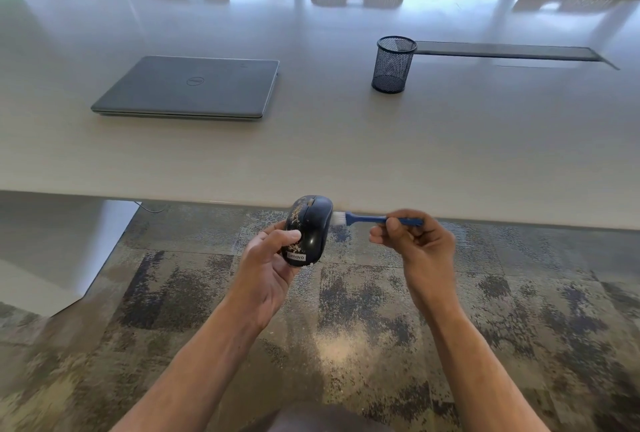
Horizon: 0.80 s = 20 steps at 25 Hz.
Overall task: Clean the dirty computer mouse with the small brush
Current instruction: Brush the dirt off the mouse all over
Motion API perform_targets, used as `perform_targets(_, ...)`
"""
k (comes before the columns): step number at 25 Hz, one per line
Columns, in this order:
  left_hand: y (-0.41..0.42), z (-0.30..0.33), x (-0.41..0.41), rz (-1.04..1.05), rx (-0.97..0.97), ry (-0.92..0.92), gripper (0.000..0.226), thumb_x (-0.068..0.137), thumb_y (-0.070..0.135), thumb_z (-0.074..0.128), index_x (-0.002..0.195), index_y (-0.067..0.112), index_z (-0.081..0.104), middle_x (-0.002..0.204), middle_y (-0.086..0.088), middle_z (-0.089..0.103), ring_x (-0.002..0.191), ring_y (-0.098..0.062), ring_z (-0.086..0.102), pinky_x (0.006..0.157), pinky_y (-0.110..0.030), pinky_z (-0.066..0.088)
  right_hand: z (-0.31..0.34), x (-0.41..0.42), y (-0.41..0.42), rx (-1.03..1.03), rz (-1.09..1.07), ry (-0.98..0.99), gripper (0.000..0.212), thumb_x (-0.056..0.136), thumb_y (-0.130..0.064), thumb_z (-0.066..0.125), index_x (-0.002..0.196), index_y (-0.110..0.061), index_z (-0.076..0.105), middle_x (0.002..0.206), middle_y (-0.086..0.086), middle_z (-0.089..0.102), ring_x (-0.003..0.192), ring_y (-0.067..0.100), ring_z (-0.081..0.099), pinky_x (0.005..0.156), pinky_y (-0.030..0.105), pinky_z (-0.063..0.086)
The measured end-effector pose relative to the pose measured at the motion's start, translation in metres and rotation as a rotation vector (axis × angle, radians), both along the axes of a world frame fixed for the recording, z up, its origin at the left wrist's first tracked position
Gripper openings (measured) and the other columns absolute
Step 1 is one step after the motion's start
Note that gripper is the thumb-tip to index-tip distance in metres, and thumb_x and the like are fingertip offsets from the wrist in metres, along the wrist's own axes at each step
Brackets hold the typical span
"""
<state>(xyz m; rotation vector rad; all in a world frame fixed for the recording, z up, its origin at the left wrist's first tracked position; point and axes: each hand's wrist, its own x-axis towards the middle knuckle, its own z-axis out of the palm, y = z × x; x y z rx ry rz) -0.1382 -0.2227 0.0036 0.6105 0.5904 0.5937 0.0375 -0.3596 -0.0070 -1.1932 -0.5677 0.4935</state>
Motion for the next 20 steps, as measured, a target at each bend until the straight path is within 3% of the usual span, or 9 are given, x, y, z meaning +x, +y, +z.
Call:
perform_targets(4,0.001,0.0,0.0,-0.024,0.029,-0.015,0.054,0.074,0.007,0.067,0.125,-0.007,0.056,0.108,-0.019,0.069,0.089,-0.023,0.07,0.075,-0.026,0.061,-0.004,-0.007,-0.002,0.016,0.011,0.012,0.01,0.087,-0.01,0.069,0.096,-0.008,0.073,0.081,0.012,0.078,0.074,0.024,0.077,0.075,0.032,0.063)
perform_targets(7,0.004,0.0,-0.002,-0.006,0.028,-0.003,0.039,0.074,0.007,0.067,0.111,-0.003,0.062,0.099,-0.017,0.071,0.082,-0.021,0.071,0.072,-0.025,0.06,-0.009,-0.015,-0.007,-0.038,0.037,-0.018,0.011,0.085,-0.01,0.07,0.095,-0.01,0.074,0.081,0.013,0.078,0.075,0.026,0.078,0.075,0.038,0.065)
perform_targets(13,0.003,-0.001,-0.004,-0.03,0.039,-0.003,0.049,0.076,0.008,0.066,0.123,-0.004,0.061,0.114,-0.021,0.068,0.092,-0.024,0.068,0.079,-0.028,0.058,0.006,-0.006,0.003,0.032,-0.046,0.049,0.014,0.089,-0.015,0.069,0.099,-0.008,0.073,0.083,0.012,0.079,0.076,0.025,0.077,0.074,0.032,0.063)
perform_targets(20,0.005,0.0,-0.008,-0.027,0.085,0.006,0.042,0.076,0.009,0.066,0.118,-0.001,0.063,0.106,-0.017,0.071,0.087,-0.022,0.07,0.073,-0.026,0.061,0.001,-0.019,-0.008,-0.053,0.028,0.023,0.017,0.087,-0.022,0.067,0.099,-0.011,0.073,0.087,0.012,0.079,0.078,0.025,0.078,0.074,0.03,0.064)
